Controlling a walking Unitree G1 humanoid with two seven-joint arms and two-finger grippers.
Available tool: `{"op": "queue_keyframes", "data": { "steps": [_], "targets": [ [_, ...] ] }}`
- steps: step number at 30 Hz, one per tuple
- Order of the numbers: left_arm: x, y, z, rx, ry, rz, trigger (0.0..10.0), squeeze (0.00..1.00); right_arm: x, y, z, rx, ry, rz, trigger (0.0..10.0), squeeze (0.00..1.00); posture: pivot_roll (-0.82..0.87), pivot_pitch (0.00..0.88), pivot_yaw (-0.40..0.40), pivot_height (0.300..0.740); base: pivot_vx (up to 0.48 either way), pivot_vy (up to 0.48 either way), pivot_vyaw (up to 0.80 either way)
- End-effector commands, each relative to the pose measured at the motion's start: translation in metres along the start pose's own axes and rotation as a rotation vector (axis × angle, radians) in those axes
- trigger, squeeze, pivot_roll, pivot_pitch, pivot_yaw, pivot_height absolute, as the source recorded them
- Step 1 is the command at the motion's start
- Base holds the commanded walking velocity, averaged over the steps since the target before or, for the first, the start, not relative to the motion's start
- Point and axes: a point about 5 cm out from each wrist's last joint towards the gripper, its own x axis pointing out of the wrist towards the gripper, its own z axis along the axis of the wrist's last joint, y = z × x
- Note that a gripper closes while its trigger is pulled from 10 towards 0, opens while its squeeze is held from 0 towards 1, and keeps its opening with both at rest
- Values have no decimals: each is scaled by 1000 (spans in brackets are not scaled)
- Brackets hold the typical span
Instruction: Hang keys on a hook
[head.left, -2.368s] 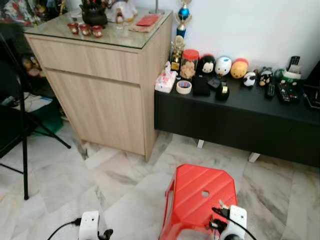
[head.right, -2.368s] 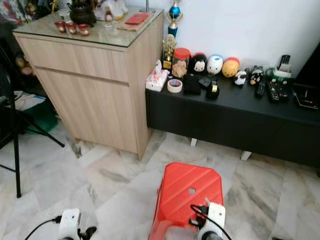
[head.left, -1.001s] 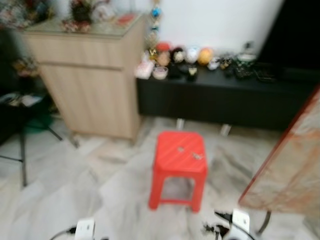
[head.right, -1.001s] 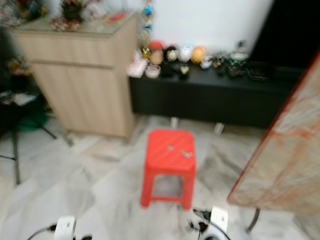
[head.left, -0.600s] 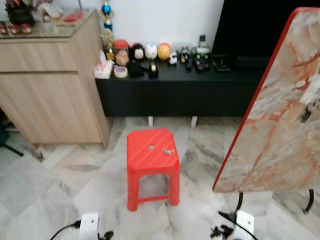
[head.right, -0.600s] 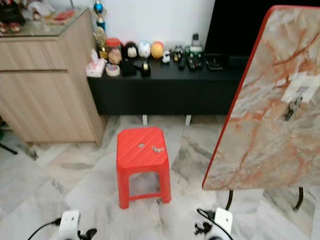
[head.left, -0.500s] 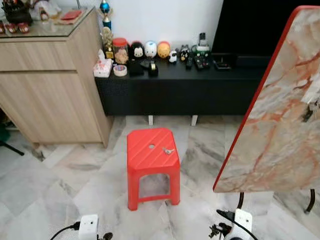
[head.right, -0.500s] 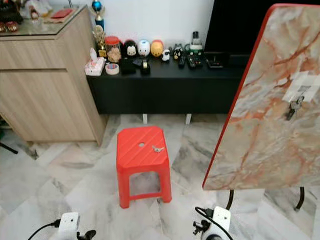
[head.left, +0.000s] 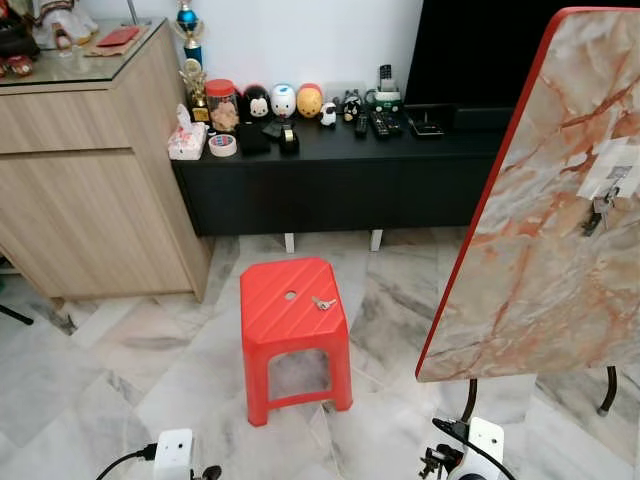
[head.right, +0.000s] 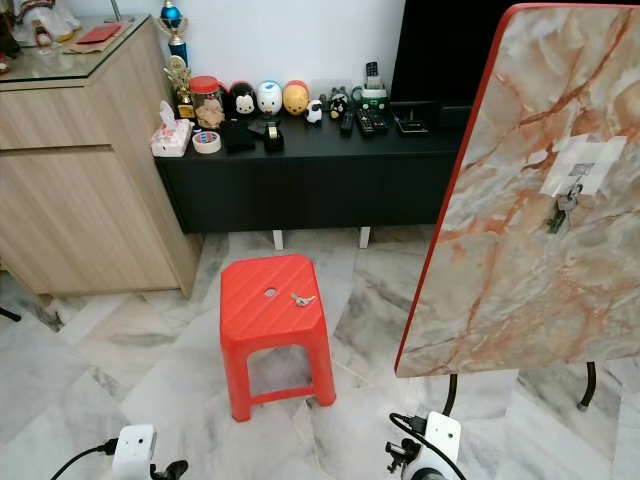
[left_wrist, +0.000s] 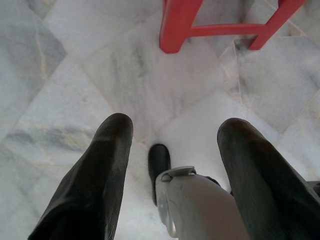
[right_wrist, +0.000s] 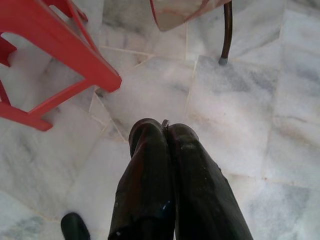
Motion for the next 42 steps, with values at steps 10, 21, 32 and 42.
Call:
{"op": "queue_keyframes", "data": {
  "steps": [10, 21, 32, 42],
  "targets": [
    [0, 0, 0, 35, 4, 12, 10000, 0, 3, 8, 10, -16, -14, 14, 10000, 0, -5, 0, -36, 740, 0, -265, 0],
    [1, -1, 3, 36, -7, 8, 10000, 0, 2, 6, 4, -16, 1, 15, 10000, 0, -6, 0, -28, 740, 0, -281, 0],
    [2, -2, 9, 35, -25, 7, 10000, 0, 2, 7, 7, -14, -4, 16, 10000, 0, -9, 0, -29, 740, 0, -281, 0],
    [2, -4, 8, 33, -24, 2, 10000, 0, 4, 10, 12, -34, -16, 26, 10000, 0, -11, 0, -32, 740, 0, -280, 0]
  ]
}}
